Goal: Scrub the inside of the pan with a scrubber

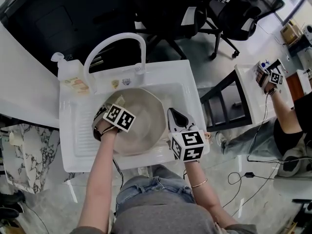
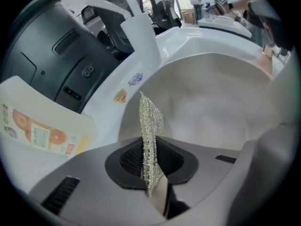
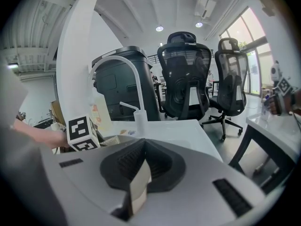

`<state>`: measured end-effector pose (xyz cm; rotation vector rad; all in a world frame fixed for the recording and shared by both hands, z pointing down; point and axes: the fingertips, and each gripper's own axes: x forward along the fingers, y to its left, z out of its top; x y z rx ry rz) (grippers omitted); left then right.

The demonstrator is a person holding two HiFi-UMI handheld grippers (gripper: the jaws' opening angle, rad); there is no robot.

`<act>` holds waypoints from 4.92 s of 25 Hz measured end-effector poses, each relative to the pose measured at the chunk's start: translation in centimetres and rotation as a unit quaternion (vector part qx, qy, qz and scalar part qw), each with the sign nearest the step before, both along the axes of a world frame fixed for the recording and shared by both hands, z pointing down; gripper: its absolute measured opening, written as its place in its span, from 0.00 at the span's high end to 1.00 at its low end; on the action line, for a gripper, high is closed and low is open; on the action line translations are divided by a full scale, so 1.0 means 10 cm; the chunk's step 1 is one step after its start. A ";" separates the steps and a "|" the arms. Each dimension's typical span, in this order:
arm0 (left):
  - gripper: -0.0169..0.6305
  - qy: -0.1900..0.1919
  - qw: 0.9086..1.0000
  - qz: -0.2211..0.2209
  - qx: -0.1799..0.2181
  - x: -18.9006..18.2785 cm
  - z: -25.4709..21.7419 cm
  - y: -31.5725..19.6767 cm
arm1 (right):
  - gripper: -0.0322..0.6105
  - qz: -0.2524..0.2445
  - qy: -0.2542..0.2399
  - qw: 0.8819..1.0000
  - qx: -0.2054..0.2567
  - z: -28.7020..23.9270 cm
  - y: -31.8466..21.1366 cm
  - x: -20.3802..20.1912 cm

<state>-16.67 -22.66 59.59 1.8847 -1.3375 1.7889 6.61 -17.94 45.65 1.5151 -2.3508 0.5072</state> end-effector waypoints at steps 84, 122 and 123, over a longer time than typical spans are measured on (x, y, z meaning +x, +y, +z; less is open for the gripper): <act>0.88 -0.110 0.981 0.147 -0.061 0.04 0.29 0.11 | 0.93 0.019 0.017 1.000 -0.003 -0.02 0.05 0.10; 0.87 0.422 0.831 0.066 0.358 0.82 -2.21 0.82 | 0.93 0.034 -0.020 0.994 0.099 -0.63 0.61 -0.24; 0.87 0.425 0.829 0.063 0.358 0.80 -2.22 0.87 | 0.93 0.031 -0.021 0.994 0.102 -0.65 0.64 -0.27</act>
